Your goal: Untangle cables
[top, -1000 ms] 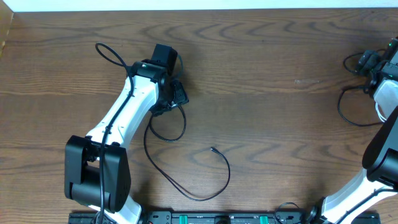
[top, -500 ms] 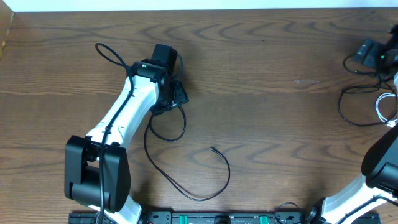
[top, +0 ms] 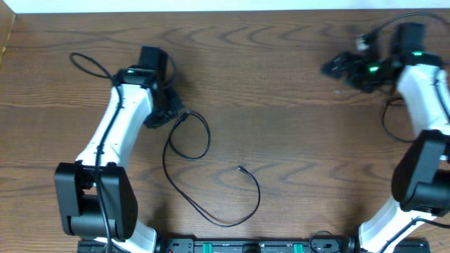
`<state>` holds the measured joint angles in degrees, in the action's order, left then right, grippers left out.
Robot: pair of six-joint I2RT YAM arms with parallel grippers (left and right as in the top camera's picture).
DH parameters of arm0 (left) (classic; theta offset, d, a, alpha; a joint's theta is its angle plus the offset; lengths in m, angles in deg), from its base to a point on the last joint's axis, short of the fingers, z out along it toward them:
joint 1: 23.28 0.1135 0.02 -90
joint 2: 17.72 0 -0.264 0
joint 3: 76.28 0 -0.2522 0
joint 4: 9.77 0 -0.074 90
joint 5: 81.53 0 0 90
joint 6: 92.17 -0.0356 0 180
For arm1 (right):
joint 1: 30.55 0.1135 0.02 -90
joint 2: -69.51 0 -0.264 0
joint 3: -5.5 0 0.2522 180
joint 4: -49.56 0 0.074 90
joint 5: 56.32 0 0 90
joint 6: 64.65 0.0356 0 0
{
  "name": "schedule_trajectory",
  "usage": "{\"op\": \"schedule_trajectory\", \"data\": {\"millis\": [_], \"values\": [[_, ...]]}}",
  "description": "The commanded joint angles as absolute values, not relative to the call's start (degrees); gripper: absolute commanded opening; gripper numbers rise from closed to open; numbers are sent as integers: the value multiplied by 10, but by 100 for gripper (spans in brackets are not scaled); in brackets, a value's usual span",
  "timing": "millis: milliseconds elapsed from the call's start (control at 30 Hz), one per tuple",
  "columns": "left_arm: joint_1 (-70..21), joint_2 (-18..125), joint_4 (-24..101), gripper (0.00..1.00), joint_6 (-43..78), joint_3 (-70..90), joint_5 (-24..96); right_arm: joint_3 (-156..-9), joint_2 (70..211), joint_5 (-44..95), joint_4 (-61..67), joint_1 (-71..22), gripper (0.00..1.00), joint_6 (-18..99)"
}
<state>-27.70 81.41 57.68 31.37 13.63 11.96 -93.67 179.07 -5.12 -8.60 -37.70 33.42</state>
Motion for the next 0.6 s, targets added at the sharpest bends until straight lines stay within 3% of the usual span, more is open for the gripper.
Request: {"op": "schedule_trajectory", "data": {"millis": [0,67,200,367,400,433,567], "values": [[-242,804,590,30,307,137,68,-908,1786,-74,-88,-312,64,329],[-227,804,597,33,307,137,59,-897,1786,-65,-88,-274,44,330],[-201,804,608,38,307,137,28,-887,1786,-71,-98,-196,30,335],[-178,804,607,74,307,137,13,-887,1786,-32,-126,-92,42,334],[-176,804,607,90,307,137,13,-887,1786,-3,-138,-71,44,334],[-175,804,607,98,307,137,13,-887,1786,25,-154,-53,46,334],[-175,804,607,98,307,137,13,-887,1786,144,-242,31,52,334]]}}
